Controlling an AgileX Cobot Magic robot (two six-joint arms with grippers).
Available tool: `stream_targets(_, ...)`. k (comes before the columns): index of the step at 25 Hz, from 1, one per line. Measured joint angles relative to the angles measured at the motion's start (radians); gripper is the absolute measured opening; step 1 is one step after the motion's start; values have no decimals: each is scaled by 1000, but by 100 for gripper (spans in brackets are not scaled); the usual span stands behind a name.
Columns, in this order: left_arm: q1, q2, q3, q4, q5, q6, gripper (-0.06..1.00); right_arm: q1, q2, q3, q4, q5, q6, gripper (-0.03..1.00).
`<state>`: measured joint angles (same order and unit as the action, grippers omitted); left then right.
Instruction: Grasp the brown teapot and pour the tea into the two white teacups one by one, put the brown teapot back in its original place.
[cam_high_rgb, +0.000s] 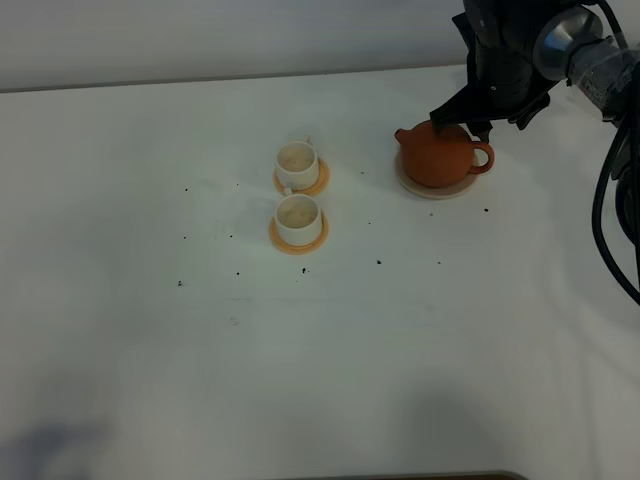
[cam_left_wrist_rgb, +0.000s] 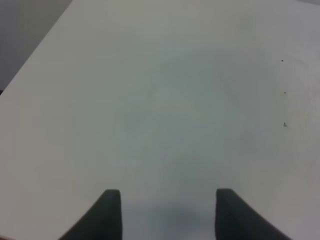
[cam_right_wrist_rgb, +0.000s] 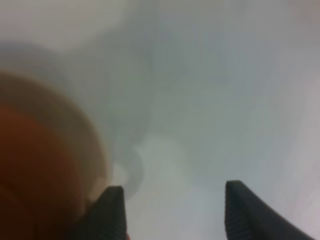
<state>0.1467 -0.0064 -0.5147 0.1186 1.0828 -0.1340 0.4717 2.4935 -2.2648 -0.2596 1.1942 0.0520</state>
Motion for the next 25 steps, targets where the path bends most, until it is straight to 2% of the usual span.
stream_targets(15,0,0,0,0,0,1,43,-15,-2,0,166,20,0,43)
stream_targets(19,0,0,0,0,0,1,43,-13,-2,0,165,20,-2,43)
stream_targets(25,0,0,0,0,0,1,43,-4,-2,0,109,20,-3,43)
